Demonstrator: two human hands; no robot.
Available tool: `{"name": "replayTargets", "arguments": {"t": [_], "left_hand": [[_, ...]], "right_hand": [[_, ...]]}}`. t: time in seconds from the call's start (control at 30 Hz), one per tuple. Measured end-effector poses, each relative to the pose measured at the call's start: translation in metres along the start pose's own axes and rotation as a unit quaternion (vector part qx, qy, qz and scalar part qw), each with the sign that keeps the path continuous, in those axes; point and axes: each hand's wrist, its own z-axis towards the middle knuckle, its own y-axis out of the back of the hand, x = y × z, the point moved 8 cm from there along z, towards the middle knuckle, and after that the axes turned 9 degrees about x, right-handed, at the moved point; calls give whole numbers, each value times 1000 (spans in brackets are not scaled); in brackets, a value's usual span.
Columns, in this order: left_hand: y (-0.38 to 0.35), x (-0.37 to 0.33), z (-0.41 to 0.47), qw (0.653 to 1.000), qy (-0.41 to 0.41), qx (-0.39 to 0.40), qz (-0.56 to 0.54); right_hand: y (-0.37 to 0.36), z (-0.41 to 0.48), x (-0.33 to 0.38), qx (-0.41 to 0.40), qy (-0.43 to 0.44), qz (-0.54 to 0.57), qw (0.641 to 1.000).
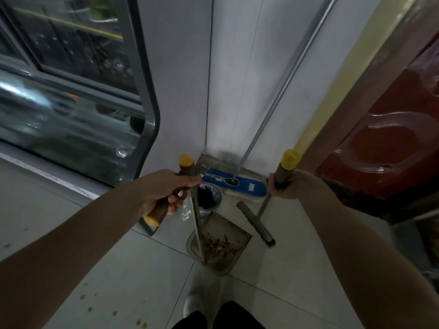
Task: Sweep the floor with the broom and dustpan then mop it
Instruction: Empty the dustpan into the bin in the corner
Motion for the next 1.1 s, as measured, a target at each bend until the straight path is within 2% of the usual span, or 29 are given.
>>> {"name": "replayTargets", "arguments": {"t": [0.27,0.67,0.77,1.1], "left_hand": [[-13,-16,-30,999,-10,35,-25],[-26,-25,-37,997,-49,1,-54],[-24,-28,-36,996,-57,-10,-67],[1,-26,-35,979,-110,-78,-150]], "right_hand": [[11,12,21,-2,-2,-54,999],[25,14,40,31,-25,-75,996],[18,15,40,33,-7,-83,996],[9,32,44,4,27,-183,983]]}}
